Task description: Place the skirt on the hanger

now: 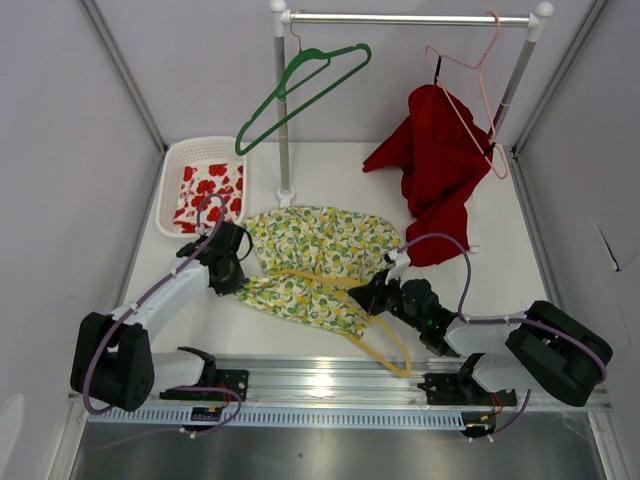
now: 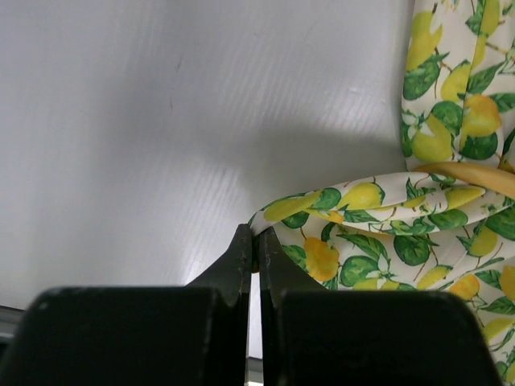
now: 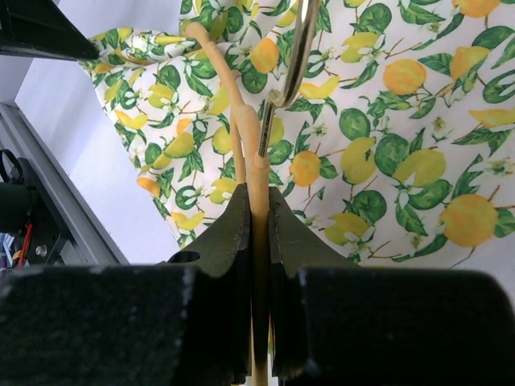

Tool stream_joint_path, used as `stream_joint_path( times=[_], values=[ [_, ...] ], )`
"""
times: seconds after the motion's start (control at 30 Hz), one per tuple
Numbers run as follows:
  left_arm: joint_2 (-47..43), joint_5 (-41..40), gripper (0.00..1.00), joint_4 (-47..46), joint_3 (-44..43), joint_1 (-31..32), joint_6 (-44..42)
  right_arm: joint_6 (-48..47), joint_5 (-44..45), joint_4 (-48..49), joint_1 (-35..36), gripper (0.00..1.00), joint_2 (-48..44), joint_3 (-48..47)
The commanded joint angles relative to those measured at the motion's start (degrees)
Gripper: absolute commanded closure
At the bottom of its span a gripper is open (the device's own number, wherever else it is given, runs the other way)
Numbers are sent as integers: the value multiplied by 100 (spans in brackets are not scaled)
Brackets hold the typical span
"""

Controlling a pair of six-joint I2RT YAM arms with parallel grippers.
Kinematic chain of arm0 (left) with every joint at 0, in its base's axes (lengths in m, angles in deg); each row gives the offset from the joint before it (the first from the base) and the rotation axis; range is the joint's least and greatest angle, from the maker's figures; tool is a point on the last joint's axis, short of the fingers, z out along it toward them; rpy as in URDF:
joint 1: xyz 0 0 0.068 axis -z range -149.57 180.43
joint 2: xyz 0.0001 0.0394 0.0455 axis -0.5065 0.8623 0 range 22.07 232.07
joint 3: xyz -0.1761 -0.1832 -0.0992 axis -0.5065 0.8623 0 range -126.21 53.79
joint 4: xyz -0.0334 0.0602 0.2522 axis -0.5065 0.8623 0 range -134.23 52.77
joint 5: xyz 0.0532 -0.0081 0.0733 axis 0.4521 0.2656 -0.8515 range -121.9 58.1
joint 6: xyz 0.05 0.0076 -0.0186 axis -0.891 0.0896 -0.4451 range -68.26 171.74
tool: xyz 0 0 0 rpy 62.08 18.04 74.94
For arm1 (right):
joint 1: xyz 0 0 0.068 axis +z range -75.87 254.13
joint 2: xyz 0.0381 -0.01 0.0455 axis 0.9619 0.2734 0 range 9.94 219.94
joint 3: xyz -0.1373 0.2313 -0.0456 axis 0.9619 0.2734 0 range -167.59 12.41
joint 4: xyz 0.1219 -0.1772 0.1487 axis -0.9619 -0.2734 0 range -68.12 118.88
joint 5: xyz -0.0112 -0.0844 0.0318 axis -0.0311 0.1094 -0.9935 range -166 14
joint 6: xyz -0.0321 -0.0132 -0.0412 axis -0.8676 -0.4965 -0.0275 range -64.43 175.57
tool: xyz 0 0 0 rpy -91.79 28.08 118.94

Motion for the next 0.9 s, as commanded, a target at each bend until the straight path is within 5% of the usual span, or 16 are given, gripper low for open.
stream_joint_path(
  times=[0.0,0.47,0.6,0.73,0.87],
  values=[
    [24,-1181,100,289,-188,-293,-477,-493,1008,-576,-178,100,202,109],
    [368,-382,98,52,-443,-996,-1180,-590,1218,-655,-3,100,211,57],
    [-149,277,39,0,-391,-873,-1180,-651,1289,-699,182,100,396,-58],
    [-765,507,32,122,-538,-689,-1198,-642,1254,-681,209,100,501,-110],
    [-1020,-45,35,289,-899,723,-962,-669,1245,-769,226,100,572,-190]
  ],
)
